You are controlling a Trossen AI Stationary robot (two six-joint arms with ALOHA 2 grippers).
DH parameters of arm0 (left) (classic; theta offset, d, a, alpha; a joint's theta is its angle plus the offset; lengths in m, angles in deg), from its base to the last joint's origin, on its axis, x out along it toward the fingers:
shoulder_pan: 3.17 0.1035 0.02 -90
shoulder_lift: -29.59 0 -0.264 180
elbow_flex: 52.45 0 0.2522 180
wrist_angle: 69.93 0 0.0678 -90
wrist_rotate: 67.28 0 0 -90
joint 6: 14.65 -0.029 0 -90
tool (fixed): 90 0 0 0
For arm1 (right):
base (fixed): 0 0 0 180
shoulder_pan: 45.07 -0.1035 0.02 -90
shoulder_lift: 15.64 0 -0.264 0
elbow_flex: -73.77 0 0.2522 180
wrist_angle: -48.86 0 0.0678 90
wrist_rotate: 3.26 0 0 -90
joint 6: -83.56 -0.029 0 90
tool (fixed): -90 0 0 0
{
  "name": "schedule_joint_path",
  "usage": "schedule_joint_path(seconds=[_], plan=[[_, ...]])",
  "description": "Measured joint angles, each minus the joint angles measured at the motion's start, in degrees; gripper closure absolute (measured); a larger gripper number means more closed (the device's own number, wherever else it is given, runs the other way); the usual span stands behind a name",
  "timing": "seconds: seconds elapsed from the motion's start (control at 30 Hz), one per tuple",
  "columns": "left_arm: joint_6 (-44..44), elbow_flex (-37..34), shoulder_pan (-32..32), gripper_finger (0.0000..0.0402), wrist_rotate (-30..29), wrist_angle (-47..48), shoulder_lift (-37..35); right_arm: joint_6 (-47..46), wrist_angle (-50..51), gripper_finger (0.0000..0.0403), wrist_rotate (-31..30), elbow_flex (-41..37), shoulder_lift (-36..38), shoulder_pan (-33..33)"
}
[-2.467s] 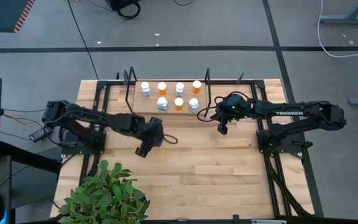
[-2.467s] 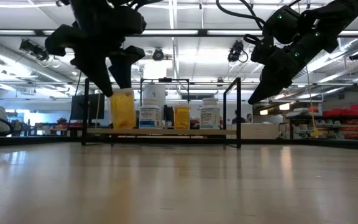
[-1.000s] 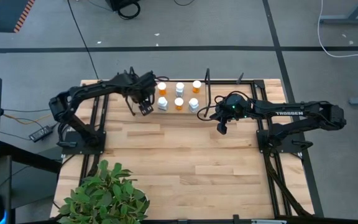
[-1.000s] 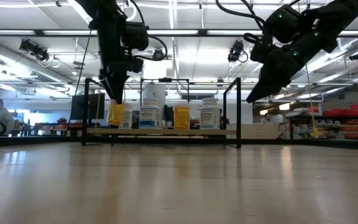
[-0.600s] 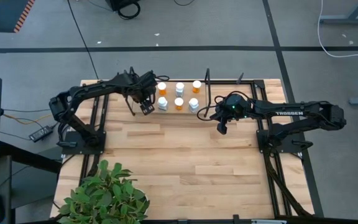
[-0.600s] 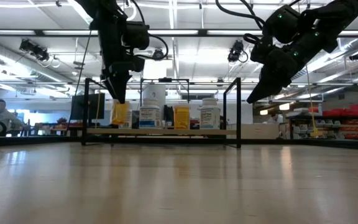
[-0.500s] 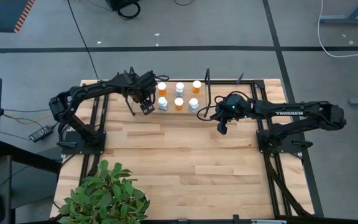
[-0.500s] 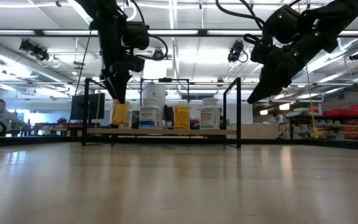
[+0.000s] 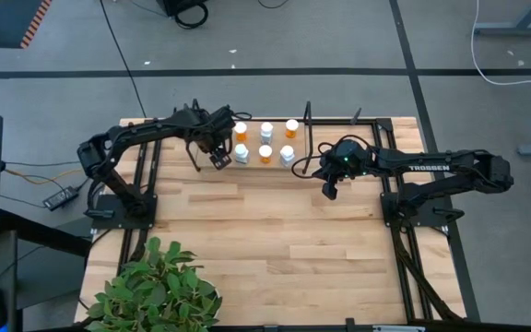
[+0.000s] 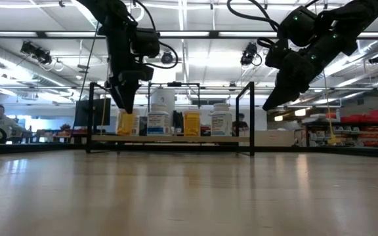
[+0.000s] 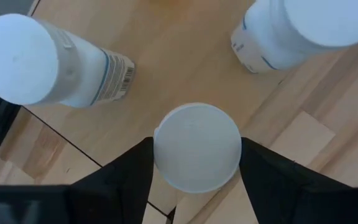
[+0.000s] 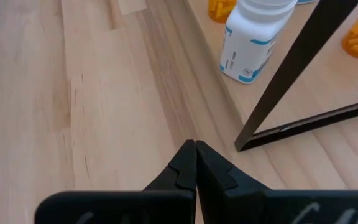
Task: Pick and place medicine bottles onto shelf by color
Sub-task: Put the orange pill bottle on the shelf
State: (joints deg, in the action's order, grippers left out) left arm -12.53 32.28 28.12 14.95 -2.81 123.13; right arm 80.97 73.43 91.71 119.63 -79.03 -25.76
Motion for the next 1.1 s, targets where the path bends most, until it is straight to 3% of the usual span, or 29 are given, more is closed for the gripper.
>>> schedule_joint_path(seconds=[0.4,1.1], plan=[[1.33,-0.19,-0.03,0.0157,-1.69,0.66,0.28,0.00,0.31,0.0397,0.00,0.00,0.00,0.00],[-0.26,2.80,-1.73,0.0042,-1.24,2.40,0.38,-1.05,2.65,0.0397,0.00,0.00,0.00,0.00]])
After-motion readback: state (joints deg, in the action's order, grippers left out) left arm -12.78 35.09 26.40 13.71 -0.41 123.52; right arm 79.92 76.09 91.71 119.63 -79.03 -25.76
